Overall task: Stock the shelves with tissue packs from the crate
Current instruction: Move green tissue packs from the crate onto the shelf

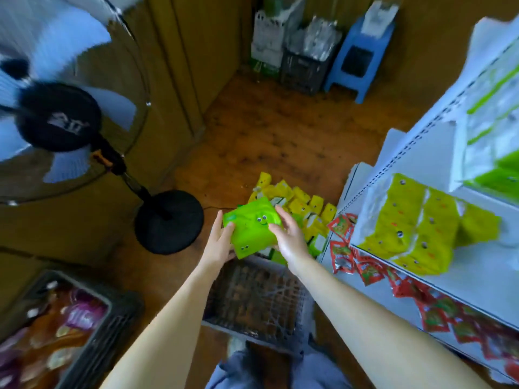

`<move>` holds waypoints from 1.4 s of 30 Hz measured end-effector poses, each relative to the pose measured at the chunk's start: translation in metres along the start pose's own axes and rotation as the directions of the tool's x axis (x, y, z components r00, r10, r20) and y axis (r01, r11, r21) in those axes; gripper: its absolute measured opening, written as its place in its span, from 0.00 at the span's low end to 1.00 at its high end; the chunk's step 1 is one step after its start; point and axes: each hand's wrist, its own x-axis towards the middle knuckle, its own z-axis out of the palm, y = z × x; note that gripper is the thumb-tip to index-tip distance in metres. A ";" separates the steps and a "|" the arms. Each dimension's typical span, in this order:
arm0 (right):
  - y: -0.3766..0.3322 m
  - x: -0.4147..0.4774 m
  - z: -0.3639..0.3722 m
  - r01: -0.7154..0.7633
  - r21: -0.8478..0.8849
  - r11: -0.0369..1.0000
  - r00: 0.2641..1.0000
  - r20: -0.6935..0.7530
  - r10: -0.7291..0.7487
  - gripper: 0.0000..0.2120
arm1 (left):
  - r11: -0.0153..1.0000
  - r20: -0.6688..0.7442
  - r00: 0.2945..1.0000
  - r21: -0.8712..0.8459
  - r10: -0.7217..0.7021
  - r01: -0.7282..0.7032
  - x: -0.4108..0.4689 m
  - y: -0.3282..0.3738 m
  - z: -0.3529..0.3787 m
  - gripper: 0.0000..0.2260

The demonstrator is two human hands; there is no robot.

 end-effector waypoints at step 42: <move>-0.142 -0.034 -0.508 0.534 0.270 0.801 0.632 -0.757 -0.166 0.17 | -0.015 0.662 0.600 0.677 0.449 -0.735 -0.106 0.224 0.465 0.26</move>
